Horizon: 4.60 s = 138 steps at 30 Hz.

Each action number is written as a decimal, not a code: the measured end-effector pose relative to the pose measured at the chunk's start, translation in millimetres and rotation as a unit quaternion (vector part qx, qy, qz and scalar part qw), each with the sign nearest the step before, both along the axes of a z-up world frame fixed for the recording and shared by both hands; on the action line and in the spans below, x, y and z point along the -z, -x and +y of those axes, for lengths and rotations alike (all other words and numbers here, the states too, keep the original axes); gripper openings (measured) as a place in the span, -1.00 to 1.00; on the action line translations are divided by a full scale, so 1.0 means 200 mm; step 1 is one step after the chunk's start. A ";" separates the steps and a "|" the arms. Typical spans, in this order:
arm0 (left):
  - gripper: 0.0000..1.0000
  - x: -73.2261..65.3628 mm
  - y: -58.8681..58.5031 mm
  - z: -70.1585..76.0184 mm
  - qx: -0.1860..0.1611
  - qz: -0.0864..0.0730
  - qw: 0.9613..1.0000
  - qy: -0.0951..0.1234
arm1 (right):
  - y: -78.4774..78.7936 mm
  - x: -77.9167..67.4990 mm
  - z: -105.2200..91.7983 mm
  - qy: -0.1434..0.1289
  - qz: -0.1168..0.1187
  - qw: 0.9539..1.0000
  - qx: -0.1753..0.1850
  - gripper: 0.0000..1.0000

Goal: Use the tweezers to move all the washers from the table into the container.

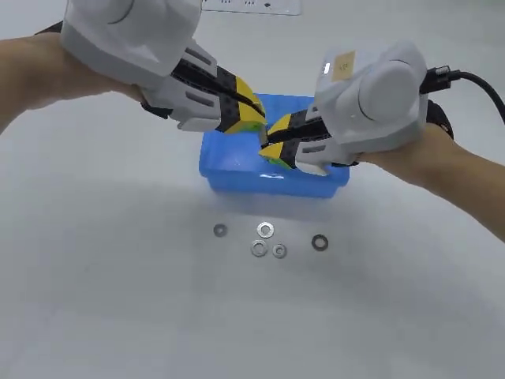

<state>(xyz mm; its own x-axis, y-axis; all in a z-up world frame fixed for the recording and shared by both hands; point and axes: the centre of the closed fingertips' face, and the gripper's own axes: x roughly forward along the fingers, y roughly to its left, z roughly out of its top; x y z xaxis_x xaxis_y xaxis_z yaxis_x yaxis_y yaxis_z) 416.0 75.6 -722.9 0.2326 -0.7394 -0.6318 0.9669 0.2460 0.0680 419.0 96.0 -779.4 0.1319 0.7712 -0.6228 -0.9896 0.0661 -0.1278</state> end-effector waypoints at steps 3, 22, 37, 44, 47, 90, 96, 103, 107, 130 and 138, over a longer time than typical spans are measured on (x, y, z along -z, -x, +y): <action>-0.87 0.00 0.00 0.00 0.001 -0.003 1.000 -0.001 | -0.01 0.00 0.00 0.005 -0.008 1.000 -0.003 -0.77; -0.88 -0.25 0.17 -0.08 0.041 -0.034 0.999 0.000 | 0.15 -0.23 -0.05 -0.015 -0.029 0.999 -0.015 -0.80; -0.88 -0.39 0.46 -0.13 0.059 -0.050 0.997 0.012 | 0.41 -0.37 -0.11 -0.016 -0.044 0.998 -0.030 -0.81; -0.88 -0.30 0.60 -0.17 0.073 -0.026 0.997 0.001 | 0.57 -0.27 -0.14 -0.004 -0.025 0.999 -0.043 -0.81; -0.88 -0.25 0.64 -0.18 0.072 -0.016 0.997 0.002 | 0.61 -0.22 -0.16 0.001 -0.015 0.999 -0.044 -0.81; -0.88 -0.01 0.61 -0.08 0.019 0.024 1.000 0.004 | 0.63 0.02 -0.07 0.020 0.015 0.999 -0.040 -0.78; -0.87 -0.01 0.61 -0.08 0.018 0.030 0.999 0.004 | 0.62 0.02 -0.07 0.019 0.024 0.999 -0.035 -0.78; -0.87 -0.01 0.61 -0.09 0.019 0.030 0.999 0.006 | 0.62 0.01 -0.06 0.017 0.020 0.999 -0.048 -0.74; -0.88 -0.01 0.61 -0.10 0.026 0.038 0.999 0.005 | 0.62 0.01 -0.05 0.021 0.035 0.998 -0.053 -0.78; -0.88 -0.10 0.62 -0.09 0.032 0.030 0.999 -0.001 | 0.64 -0.08 -0.04 0.006 0.038 0.998 -0.048 -0.80; -0.88 -0.21 0.57 -0.11 0.035 0.008 0.999 0.000 | 0.59 -0.20 -0.07 -0.009 0.021 0.999 -0.033 -0.80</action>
<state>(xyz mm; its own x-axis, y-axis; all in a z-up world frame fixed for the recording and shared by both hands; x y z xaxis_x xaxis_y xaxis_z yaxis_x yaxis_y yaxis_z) 301.3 54.6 -680.4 0.1701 -0.7532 -0.6354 0.9827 0.1778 0.0523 300.9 82.6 -739.7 0.0533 0.7879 -0.6135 -0.9964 0.0015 -0.0847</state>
